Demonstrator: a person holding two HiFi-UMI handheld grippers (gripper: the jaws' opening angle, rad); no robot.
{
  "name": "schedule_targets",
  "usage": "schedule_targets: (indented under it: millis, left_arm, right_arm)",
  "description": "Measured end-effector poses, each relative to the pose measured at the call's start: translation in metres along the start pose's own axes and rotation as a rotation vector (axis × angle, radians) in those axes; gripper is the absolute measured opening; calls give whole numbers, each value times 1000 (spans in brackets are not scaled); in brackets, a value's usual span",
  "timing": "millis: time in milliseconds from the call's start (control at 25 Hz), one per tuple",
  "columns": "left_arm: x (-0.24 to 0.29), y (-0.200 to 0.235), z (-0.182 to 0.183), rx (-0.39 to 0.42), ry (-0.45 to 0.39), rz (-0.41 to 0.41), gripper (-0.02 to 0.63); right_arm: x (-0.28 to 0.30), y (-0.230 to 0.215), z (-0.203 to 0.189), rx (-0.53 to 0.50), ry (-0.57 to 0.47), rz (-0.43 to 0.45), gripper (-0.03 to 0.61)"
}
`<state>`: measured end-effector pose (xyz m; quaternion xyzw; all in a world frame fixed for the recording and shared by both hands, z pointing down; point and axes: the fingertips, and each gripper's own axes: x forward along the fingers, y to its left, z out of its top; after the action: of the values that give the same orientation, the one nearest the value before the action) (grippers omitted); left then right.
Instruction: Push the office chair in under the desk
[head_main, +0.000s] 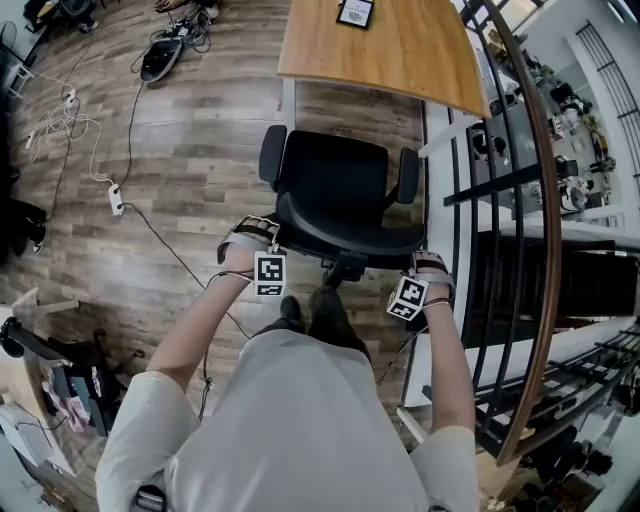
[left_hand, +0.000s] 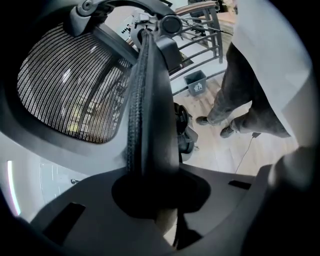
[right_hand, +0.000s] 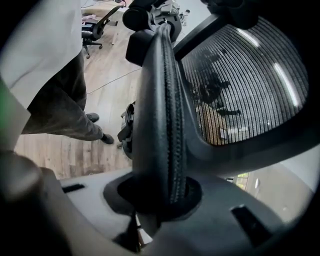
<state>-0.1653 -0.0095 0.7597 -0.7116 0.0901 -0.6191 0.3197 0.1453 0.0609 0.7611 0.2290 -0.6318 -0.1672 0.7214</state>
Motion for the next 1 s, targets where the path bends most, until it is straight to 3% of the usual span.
schedule_targets:
  millis: [1000]
  left_arm:
    - [63,102,34,-73,40,0,41]
  right_arm:
    - [73,-111,-61,-67,-61,-16,55]
